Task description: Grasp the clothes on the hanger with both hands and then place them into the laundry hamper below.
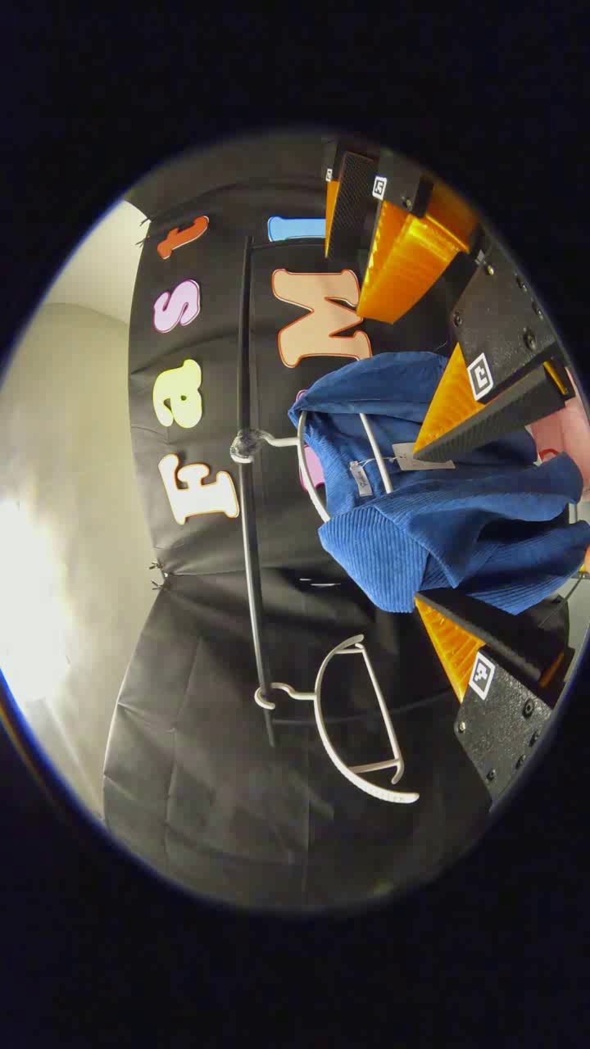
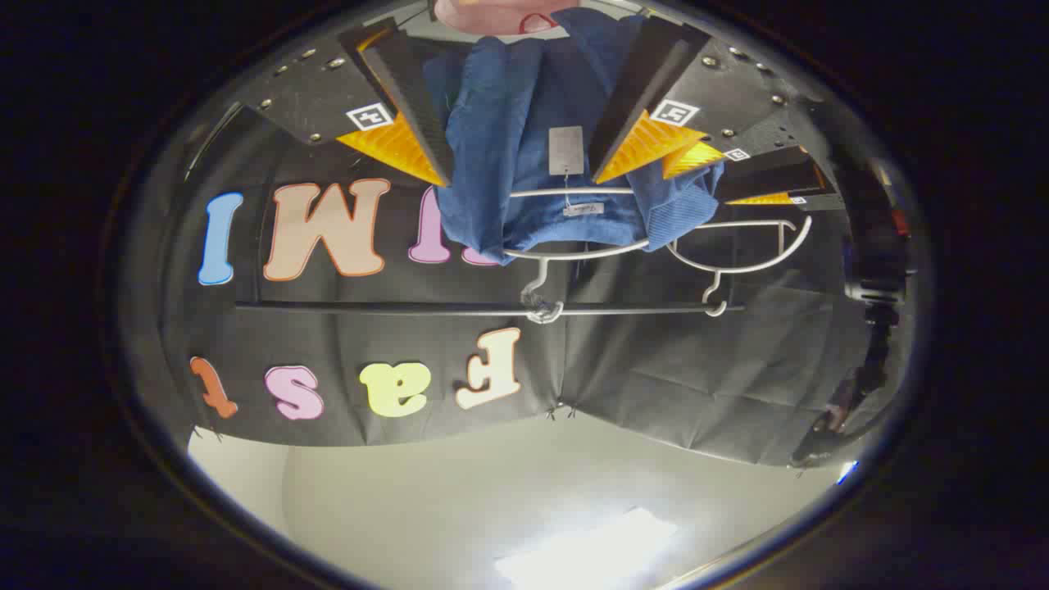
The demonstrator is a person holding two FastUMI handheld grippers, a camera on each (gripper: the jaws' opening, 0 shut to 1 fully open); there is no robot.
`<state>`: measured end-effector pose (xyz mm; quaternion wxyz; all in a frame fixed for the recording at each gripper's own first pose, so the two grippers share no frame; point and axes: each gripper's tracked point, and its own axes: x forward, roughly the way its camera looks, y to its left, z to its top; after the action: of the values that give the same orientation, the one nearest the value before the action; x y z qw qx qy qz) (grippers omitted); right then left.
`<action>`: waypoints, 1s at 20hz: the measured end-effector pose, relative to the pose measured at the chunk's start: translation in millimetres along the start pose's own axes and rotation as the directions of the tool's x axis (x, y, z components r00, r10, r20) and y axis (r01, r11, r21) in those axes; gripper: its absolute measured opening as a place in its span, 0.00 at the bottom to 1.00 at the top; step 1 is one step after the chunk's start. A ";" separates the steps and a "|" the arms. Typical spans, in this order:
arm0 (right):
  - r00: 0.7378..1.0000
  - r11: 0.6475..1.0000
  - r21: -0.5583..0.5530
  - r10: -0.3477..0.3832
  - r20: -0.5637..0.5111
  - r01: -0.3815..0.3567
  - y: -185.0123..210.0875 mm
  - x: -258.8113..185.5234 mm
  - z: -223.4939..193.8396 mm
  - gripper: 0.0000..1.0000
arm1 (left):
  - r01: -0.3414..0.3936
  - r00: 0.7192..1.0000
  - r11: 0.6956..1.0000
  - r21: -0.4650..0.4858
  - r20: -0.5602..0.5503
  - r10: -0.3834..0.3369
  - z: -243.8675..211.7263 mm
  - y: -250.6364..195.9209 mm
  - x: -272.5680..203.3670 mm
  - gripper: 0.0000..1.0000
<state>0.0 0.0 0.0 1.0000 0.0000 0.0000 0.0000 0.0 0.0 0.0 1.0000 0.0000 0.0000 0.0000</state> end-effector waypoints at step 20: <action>0.996 0.997 -0.015 -0.075 -0.038 0.074 -34.0 -7.5 -6.7 0.98 | -0.058 0.992 0.998 -0.026 -0.117 0.055 -43.9 -14.5 23.6 0.94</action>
<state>-7.5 -34.0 -6.7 0.9991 -0.0069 0.0193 -0.0373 23.6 -14.5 -43.9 0.9978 -0.0148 0.0580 0.0284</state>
